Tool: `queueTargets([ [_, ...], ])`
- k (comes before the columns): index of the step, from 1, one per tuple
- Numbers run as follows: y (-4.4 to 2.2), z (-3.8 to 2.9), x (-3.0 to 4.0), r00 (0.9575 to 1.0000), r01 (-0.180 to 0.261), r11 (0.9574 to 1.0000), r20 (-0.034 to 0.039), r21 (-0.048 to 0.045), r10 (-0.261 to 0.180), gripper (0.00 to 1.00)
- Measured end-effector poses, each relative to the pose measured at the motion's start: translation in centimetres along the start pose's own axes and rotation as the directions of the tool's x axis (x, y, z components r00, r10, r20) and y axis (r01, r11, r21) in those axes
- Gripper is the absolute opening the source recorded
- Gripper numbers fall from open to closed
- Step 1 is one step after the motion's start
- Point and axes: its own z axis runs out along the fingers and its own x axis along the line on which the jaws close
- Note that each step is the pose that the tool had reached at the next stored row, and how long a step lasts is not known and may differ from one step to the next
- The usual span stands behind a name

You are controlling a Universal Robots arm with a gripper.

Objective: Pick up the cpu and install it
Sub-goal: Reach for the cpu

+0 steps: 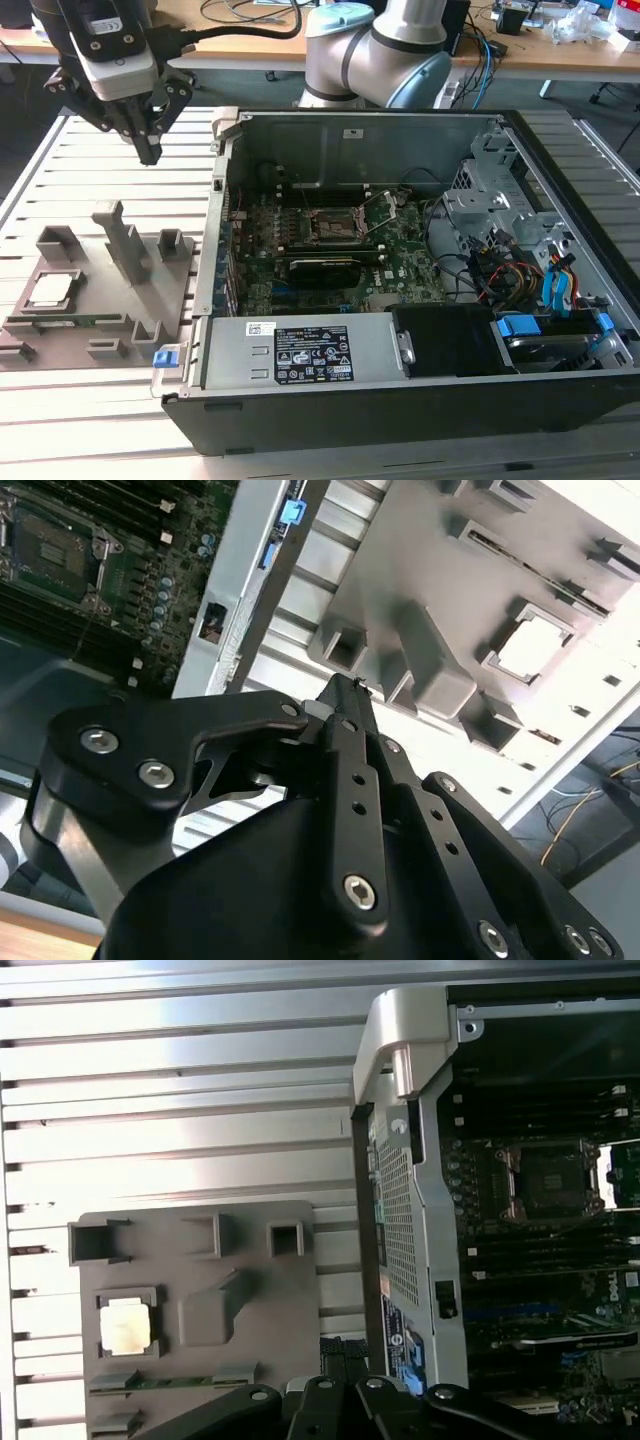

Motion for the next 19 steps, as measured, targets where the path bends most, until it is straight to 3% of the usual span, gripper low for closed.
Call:
queueTargets([
  [5,-0.09,-0.02,1.62,1.0000,0.000,1.0000,0.0001,-0.0001,0.000,0.11],
  [8,-0.05,-0.02,2.17,1.0000,0.000,1.0000,0.0001,-0.0001,0.000,0.11],
  [11,0.40,0.00,2.81,1.0000,0.000,1.0000,0.0000,0.0000,0.000,0.11],
  [15,1.11,0.02,5.00,1.0000,0.000,1.0000,0.0000,0.0000,0.000,0.11],
  [19,1.22,0.02,6.43,1.0000,0.000,1.0000,0.0001,-0.0001,0.000,0.11],
])
